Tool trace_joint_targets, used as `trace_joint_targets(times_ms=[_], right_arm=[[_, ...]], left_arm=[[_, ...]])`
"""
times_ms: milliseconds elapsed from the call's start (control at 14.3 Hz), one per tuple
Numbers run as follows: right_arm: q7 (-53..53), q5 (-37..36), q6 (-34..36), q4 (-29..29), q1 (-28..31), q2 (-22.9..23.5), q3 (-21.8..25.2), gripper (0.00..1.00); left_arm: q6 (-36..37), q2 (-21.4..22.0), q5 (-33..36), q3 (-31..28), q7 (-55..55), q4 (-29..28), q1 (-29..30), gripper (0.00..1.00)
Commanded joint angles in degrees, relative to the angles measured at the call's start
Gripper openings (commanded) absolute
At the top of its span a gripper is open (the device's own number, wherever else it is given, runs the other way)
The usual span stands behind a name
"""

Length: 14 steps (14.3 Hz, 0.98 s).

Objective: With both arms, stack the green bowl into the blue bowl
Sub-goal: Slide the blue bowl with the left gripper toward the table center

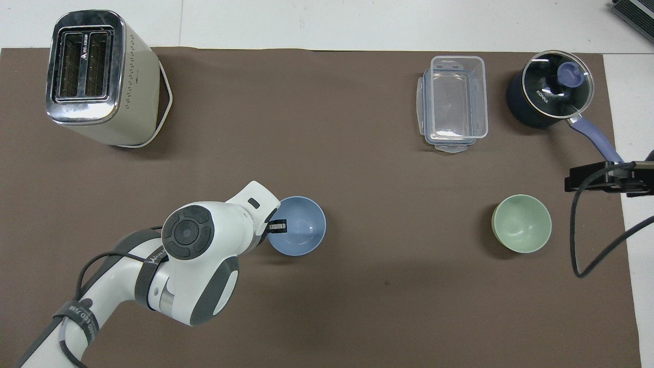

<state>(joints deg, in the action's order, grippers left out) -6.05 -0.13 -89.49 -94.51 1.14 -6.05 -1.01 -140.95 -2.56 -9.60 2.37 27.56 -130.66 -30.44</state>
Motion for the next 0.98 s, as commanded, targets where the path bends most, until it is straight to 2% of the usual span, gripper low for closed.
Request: trace_joint_targets(times_ms=[0,350,490,560,630,770,840,910], right_arm=[[1.3,0.0,1.0,0.9,0.5,0.3,-0.2,1.0],[1.2,0.0,1.0,0.9,0.5,0.4,-0.2,1.0],[1.2,0.0,1.0,0.9,0.5,0.4,-0.2,1.0],[1.2,0.0,1.0,0.9,0.5,0.4,-0.3,1.0],[1.3,0.0,1.0,0.9,0.5,0.3,-0.2,1.0],[1.2,0.0,1.0,0.9,0.5,0.4,-0.3,1.0],[1.2,0.0,1.0,0.9,0.5,0.3,-0.3,1.0],[1.3,0.0,1.0,0.9,0.5,0.3,-0.2,1.0]], left_arm=[[-2.9,-0.2,1.6,-0.8,3.5,-1.3,-1.5,0.0],[-1.9,-0.2,1.5,-0.7,3.8,-1.3,-1.4,0.0],[-1.1,-0.2,1.5,-0.7,4.5,-1.1,-1.4,0.15],[0.2,-0.2,1.5,-0.7,3.8,-1.0,-1.1,0.17],[2.0,-0.2,1.5,-0.7,3.3,-0.7,-0.9,0.33],[2.8,-0.2,1.5,-0.7,3.0,0.0,-0.8,0.51],[3.0,-0.4,1.6,-0.7,3.1,0.6,-0.8,0.58],[3.5,-0.4,1.6,-0.8,3.2,1.1,-0.7,0.58]])
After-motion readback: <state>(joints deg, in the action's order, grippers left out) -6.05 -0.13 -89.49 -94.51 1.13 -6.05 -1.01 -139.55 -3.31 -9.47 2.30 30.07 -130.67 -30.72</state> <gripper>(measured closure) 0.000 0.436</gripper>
